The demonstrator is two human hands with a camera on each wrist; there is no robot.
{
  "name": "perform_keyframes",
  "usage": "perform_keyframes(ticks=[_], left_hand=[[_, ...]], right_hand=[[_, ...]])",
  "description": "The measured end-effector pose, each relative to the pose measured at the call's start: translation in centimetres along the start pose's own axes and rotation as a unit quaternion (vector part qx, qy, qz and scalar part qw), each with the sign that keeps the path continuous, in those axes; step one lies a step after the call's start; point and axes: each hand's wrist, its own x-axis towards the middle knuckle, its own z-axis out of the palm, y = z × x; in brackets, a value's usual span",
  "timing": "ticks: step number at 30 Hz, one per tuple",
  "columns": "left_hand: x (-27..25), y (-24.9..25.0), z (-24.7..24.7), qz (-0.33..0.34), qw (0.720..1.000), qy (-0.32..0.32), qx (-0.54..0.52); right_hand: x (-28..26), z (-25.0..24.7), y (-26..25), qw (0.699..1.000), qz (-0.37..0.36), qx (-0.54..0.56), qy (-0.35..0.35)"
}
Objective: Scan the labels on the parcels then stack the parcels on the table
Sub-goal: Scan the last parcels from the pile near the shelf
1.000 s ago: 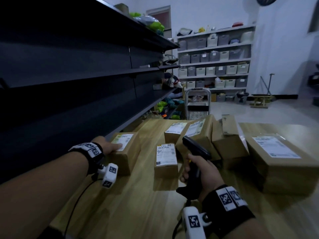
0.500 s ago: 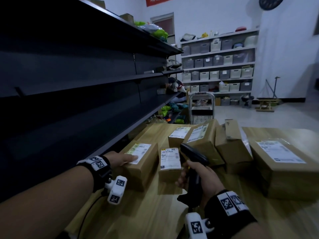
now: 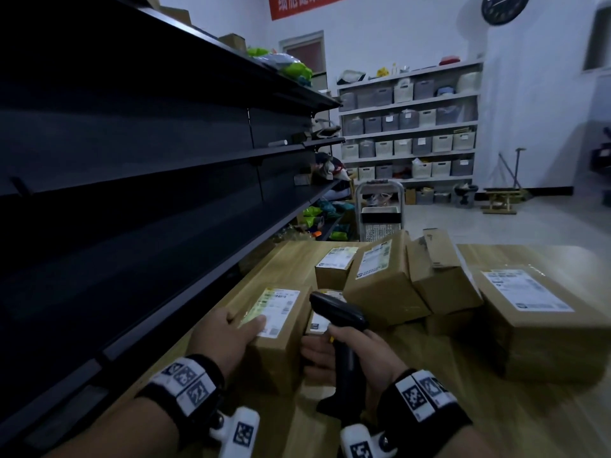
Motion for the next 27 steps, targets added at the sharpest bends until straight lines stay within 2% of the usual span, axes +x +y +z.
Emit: perform_keyframes(ticks=[6, 10, 13, 16, 19, 24, 27], left_hand=[[-3.5, 1.2, -0.6, 0.027, 0.986, 0.000, -0.167], [-4.0, 1.9, -1.6, 0.051, 0.977, -0.041, -0.202], [-4.2, 2.1, -2.0, 0.063, 0.962, -0.097, -0.246], [-3.9, 1.9, -1.6, 0.069, 0.952, -0.124, -0.271], [-2.8, 1.7, -0.8, 0.045, 0.925, -0.093, -0.366], [0.1, 0.9, 1.1, 0.054, 0.922, -0.040, -0.381], [3.2, -1.8, 2.7, 0.021, 0.895, -0.040, -0.443]], right_hand=[[-0.2, -0.4, 0.0, 1.000, -0.004, 0.007, 0.011], [0.0, -0.4, -0.4, 0.998, -0.029, 0.033, 0.050], [-0.6, -0.6, -1.1, 0.994, -0.047, 0.094, 0.016], [-1.1, -0.5, -1.5, 0.990, -0.057, 0.132, -0.014], [-1.3, -0.4, -1.8, 0.991, -0.075, 0.107, -0.005], [-1.0, -0.6, -2.1, 0.993, -0.089, 0.049, 0.057], [-0.9, -0.5, -1.8, 0.994, -0.097, 0.030, 0.049]])
